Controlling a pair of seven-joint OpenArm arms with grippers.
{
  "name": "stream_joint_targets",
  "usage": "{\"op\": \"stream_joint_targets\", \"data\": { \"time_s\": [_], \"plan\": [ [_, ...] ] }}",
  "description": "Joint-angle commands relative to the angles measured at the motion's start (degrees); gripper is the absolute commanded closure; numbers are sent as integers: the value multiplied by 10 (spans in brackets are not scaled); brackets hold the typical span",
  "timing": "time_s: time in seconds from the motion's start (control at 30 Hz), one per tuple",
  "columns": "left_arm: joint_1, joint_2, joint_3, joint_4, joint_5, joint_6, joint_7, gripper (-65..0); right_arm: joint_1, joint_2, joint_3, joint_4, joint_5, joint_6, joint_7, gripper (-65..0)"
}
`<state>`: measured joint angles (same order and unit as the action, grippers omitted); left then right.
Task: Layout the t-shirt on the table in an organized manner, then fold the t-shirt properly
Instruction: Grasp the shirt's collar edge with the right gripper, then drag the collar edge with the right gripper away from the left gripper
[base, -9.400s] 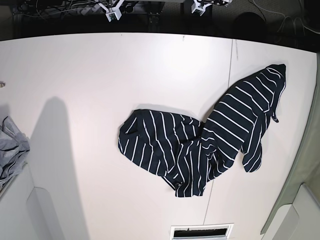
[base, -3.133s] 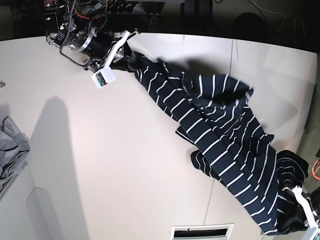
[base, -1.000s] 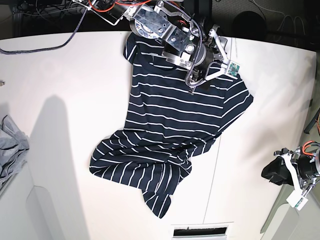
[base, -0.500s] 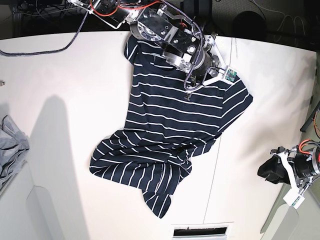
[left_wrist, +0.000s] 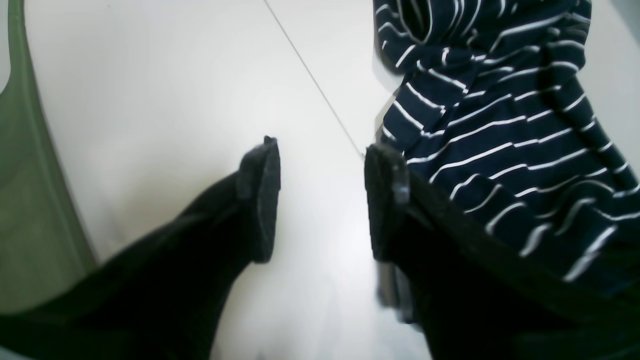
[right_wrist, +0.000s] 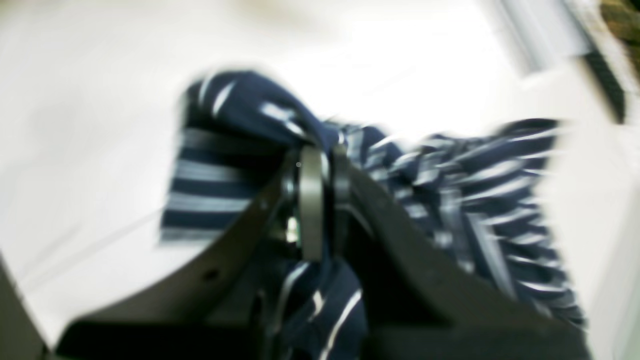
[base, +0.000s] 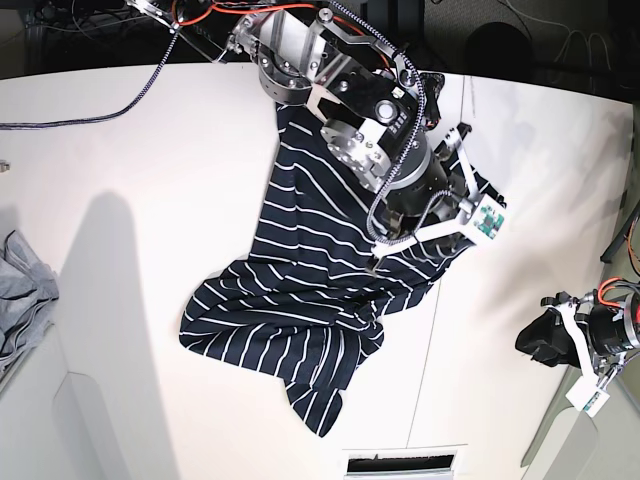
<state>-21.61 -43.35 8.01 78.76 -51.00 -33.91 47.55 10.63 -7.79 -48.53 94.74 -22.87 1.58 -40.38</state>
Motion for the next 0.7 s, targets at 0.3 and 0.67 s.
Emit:
{"op": "stream_joint_targets", "data": {
  "time_s": [0.3,0.67],
  "plan": [
    [-16,-12,-6,8,-8,-29,-23,-299,-64,1,170,192,-52,-14,-6,0],
    [-7,18,-6,8,-15,-35,-24,-299,-120,94,426,221,-52,-53,-7,0]
  ]
}}
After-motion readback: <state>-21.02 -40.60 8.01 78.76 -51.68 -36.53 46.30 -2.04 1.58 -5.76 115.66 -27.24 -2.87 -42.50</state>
